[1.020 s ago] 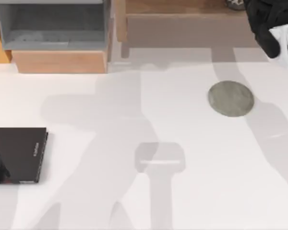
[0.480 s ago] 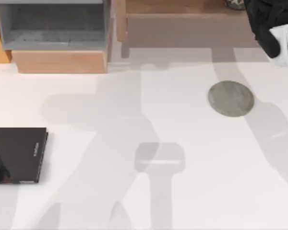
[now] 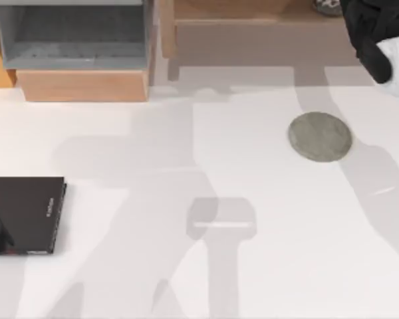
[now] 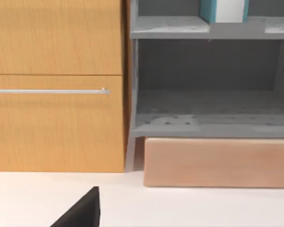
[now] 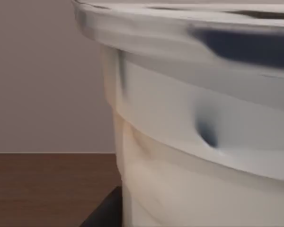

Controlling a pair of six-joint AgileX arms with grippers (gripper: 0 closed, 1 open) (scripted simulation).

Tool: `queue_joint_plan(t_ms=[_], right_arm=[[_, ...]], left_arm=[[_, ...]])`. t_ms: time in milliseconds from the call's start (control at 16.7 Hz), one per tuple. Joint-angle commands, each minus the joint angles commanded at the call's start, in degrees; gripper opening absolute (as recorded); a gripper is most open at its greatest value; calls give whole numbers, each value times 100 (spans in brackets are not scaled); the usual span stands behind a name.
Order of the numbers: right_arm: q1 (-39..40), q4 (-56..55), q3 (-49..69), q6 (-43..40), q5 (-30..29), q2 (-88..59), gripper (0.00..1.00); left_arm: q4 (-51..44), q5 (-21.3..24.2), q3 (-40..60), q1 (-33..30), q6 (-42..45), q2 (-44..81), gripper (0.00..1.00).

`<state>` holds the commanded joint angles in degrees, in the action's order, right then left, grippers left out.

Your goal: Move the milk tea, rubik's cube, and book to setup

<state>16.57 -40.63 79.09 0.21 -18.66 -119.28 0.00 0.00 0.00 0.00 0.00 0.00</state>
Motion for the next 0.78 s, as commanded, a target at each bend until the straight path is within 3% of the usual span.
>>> queue_joint_plan(t_ms=[420, 780], right_arm=[[294, -374, -1695, 8, -277, 1238, 0], [302, -414, -1795, 23, -287, 1316, 0]], left_arm=[[0, 0, 0, 0, 0, 0, 100], [0, 0, 0, 0, 0, 0, 100]])
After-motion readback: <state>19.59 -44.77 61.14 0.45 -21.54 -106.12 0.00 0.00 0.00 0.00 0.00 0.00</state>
